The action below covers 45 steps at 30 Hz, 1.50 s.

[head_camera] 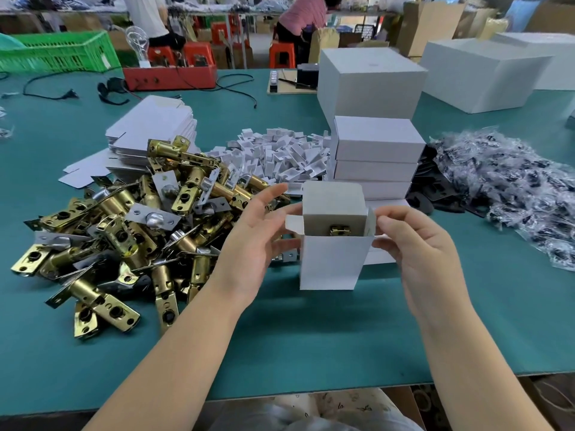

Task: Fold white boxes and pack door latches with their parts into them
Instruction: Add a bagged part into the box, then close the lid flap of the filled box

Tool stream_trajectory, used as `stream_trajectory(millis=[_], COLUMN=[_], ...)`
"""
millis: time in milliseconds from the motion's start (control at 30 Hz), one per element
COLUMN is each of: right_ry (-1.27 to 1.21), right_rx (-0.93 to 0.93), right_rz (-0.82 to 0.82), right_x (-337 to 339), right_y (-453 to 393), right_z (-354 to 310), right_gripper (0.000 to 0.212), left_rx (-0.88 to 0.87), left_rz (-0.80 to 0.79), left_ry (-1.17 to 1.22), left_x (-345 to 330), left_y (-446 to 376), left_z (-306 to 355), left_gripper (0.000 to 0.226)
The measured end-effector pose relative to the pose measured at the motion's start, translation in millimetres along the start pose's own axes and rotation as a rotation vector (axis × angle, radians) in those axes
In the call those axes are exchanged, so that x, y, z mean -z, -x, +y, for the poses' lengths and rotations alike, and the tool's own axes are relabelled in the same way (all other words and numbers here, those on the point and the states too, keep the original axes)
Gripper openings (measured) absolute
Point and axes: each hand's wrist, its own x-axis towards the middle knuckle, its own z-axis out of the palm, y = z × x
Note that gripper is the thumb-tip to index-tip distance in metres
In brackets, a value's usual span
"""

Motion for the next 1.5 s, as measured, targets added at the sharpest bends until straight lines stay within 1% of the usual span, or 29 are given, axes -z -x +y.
stream_trajectory(millis=[33, 100, 167, 233, 267, 333, 433, 567, 633, 733, 833, 933, 1000, 1067, 1100, 1167, 1233, 1333, 1400, 1500], right_ry=[-0.012, -0.021, -0.067, -0.123, -0.149, -0.188, -0.234, -0.314, -0.348, -0.36, -0.358, -0.355, -0.35, -0.341, -0.318, -0.213, -0.114, -0.045, 0.046, 0.132], right_rx=[-0.01, -0.022, -0.045, -0.076, -0.086, -0.099, -0.11, -0.131, -0.116, -0.012, 0.042, 0.035, 0.041, 0.046, 0.068, 0.157, 0.229, 0.266, 0.317, 0.364], right_rz=[-0.024, -0.053, -0.055, -0.052, -0.055, -0.071, -0.107, -0.194, -0.212, -0.188, -0.091, -0.045, -0.065, -0.122, -0.144, -0.12, -0.082, -0.04, -0.023, -0.008], right_x=[-1.2, -2.9, -5.6, -8.5, -9.6, -10.8, -12.5, -15.8, -16.7, -20.5, -25.1, -27.6, -25.1, -22.0, -21.3, -22.1, -24.5, -25.8, -26.2, -28.3], right_y=[0.6, 1.1, -0.2, -2.5, -4.0, -5.7, -6.8, -7.2, -6.4, -4.8, -3.3, -0.6, 0.3, 1.5, 2.7, 6.4, 10.5, 12.0, 11.7, 13.1], right_z=[-1.3, -3.5, -4.6, -5.6, -6.0, -7.3, -9.2, -8.1, -7.2, -6.6, -2.2, 6.4, 11.0, 11.9, 12.3, 15.0, 17.8, 19.8, 19.4, 19.3], right_gripper=[0.012, 0.016, 0.018, 0.028, 0.032, 0.039, 0.046, 0.051, 0.058, 0.059, 0.065, 0.056, 0.042, 0.027, 0.022, 0.017, 0.016, 0.021, 0.022, 0.018], left_rx=[0.01, 0.037, 0.066, 0.082, 0.074, 0.04, -0.026, -0.139, -0.192, -0.257, -0.279, -0.266, -0.289, -0.289, -0.286, -0.296, -0.338, -0.372, -0.402, -0.474], left_rz=[-0.012, -0.031, -0.038, -0.051, -0.062, -0.079, -0.068, -0.039, -0.023, 0.013, 0.0, -0.056, -0.064, -0.046, -0.039, -0.023, -0.022, -0.047, -0.057, -0.033], left_ry=[0.022, 0.027, -0.019, -0.041, -0.039, -0.033, -0.066, -0.158, -0.175, -0.231, -0.267, -0.292, -0.355, -0.366, -0.362, -0.374, -0.431, -0.498, -0.555, -0.635], left_x=[-1.2, -5.0, -10.1, -14.9, -16.7, -19.4, -22.6, -27.4, -29.7, -30.1, -26.5, -24.7, -24.7, -24.9, -24.5, -22.6, -20.8, -17.5, -15.1, -15.7], left_y=[0.0, 0.4, 0.4, 0.8, 0.9, 2.3, 3.4, 5.3, 6.6, 6.8, 9.0, 13.5, 15.4, 15.3, 15.3, 15.4, 16.0, 15.5, 14.8, 14.2], left_z=[-0.3, -1.3, -3.5, -5.8, -6.6, -6.3, -4.4, -3.3, -3.0, -3.2, -2.1, -1.3, -2.4, -3.4, -4.4, -7.2, -9.4, -9.6, -8.5, -8.8], left_gripper=[0.035, 0.036, 0.041, 0.042, 0.037, 0.03, 0.034, 0.036, 0.04, 0.041, 0.036, 0.019, 0.021, 0.016, 0.016, 0.021, 0.025, 0.029, 0.032, 0.028])
